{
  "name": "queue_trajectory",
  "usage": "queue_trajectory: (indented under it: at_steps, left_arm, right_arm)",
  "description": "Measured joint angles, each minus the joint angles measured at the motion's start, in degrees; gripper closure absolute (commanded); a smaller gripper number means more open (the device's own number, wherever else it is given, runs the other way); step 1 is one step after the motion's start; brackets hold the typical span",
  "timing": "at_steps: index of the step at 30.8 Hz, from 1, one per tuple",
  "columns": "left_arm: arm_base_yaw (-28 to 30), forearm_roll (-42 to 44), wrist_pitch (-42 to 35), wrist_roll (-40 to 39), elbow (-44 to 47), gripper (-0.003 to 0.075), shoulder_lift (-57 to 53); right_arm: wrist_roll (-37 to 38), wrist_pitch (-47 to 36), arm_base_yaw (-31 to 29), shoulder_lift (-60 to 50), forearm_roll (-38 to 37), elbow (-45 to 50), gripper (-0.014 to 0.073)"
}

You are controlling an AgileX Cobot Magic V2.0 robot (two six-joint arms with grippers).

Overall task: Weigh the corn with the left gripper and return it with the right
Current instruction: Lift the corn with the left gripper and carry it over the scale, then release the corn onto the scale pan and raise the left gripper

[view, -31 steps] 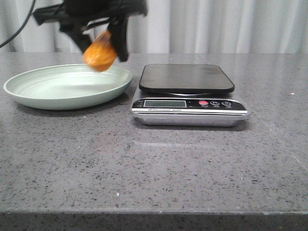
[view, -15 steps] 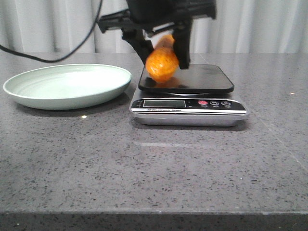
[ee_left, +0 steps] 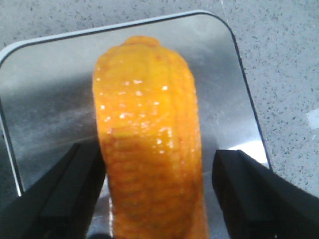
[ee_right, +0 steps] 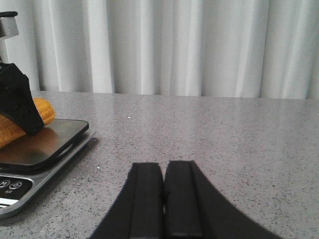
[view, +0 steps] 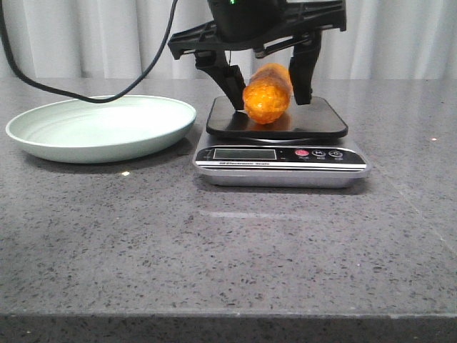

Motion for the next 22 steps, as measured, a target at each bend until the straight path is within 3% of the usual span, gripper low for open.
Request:
queue_trajectory:
  at_steps: [11, 16, 22]
  left_arm:
    - [0.0, 7.3, 5.7, 0.0, -6.4, 0.0174, -0.1]
    - [0.0, 12.9, 7.8, 0.0, -6.7, 0.0176, -3.2]
    - [0.3, 13.8, 9.1, 1.8, -4.6, 0.0176, -8.4]
  right_arm:
    - [0.0, 0.0, 0.0, 0.0, 0.0, 0.0, 0.0444]
    - [0.0, 0.0, 0.0, 0.0, 0.0, 0.0, 0.0444]
    - [0.0, 0.0, 0.0, 0.0, 0.0, 0.0, 0.0444]
